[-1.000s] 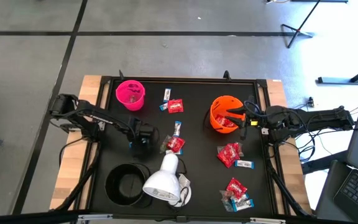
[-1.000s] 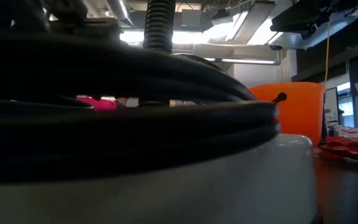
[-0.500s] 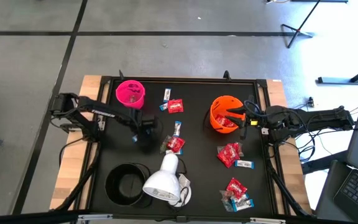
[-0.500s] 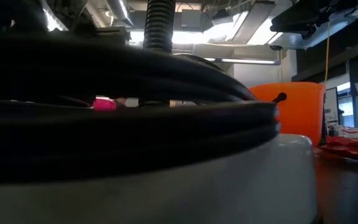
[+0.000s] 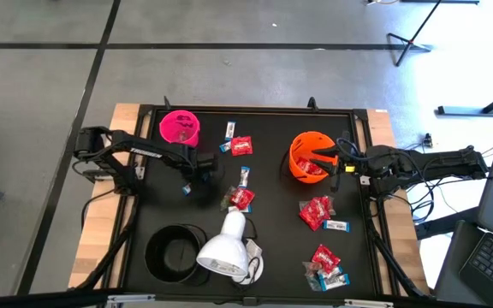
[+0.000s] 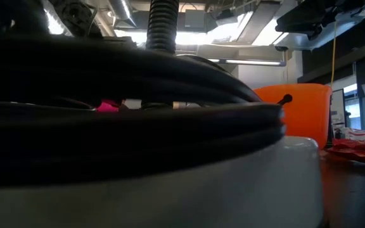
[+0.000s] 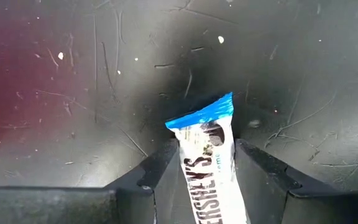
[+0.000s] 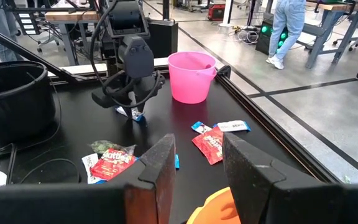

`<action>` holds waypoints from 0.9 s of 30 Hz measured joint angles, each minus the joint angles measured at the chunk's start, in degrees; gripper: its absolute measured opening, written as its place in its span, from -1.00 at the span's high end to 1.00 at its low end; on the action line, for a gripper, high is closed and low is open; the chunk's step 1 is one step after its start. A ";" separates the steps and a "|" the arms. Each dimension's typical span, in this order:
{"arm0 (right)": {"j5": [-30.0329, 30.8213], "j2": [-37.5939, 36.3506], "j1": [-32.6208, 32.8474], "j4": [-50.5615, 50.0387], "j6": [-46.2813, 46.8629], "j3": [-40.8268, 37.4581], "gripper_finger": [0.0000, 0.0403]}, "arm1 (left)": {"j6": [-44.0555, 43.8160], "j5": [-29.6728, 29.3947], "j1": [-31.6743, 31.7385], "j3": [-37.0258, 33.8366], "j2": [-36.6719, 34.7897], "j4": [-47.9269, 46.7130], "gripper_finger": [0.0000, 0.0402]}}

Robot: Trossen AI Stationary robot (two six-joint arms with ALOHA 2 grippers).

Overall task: Sort candy
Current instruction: Put the white chocolate into the black bucket

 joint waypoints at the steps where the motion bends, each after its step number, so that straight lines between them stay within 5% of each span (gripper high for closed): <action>1: 0.01 0.00 0.00 0.00 0.00 0.01 0.35 | 0.01 0.21 0.00 0.04 0.21 0.05 0.28; 19: 0.02 0.00 0.00 0.11 -0.37 0.00 0.35 | -0.48 2.23 -2.51 5.18 0.72 -1.18 0.98; 27: 0.02 0.00 0.00 0.13 -0.11 0.00 0.35 | 0.50 3.59 -3.15 7.47 0.70 -1.78 0.99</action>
